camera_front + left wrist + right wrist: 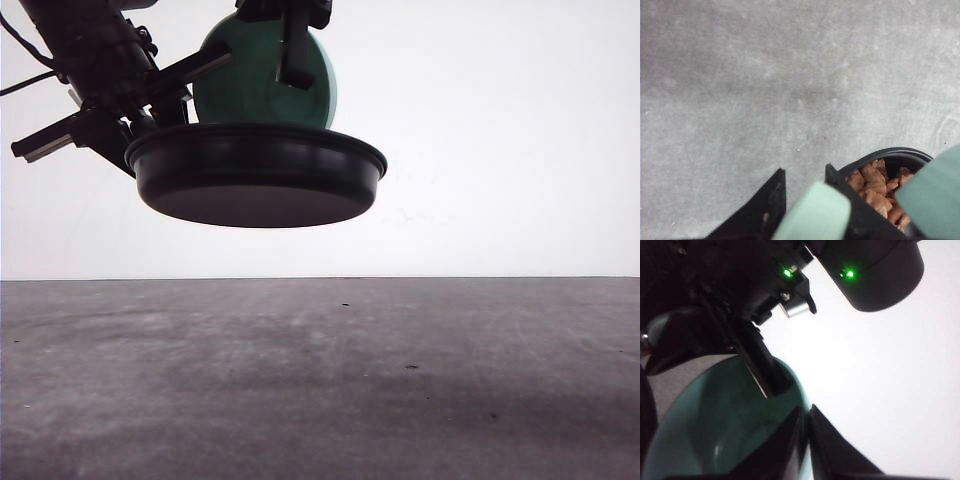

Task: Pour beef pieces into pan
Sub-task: 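Tilt the bowl with the right gripper to pour beef cubes into the pan, then lower the empty bowl back onto the table with the right gripper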

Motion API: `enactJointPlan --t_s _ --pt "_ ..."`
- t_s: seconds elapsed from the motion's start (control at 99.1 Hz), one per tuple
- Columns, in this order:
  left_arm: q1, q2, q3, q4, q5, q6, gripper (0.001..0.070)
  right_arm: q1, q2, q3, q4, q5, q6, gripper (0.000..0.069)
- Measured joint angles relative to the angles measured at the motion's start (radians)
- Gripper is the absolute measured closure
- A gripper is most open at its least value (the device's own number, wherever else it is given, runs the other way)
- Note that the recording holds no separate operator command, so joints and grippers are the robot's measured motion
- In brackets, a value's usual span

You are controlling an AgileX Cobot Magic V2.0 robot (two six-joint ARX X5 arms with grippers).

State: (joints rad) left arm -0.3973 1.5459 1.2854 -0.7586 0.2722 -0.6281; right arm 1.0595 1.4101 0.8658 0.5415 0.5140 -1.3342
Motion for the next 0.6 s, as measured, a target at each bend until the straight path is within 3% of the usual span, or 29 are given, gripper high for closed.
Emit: enactJointPlan --t_s 0.151,0.595 --pt "0.003 0.0 0.003 0.005 0.0 0.001 0.0625 -0.001 -0.005 -0.002 0.1 0.097 0.095 0.0677" --pt "0.004 0.0 0.003 0.006 0.0 0.037 0.0627 -0.003 -0.251 0.002 -0.055 0.246 0.66 0.0676"
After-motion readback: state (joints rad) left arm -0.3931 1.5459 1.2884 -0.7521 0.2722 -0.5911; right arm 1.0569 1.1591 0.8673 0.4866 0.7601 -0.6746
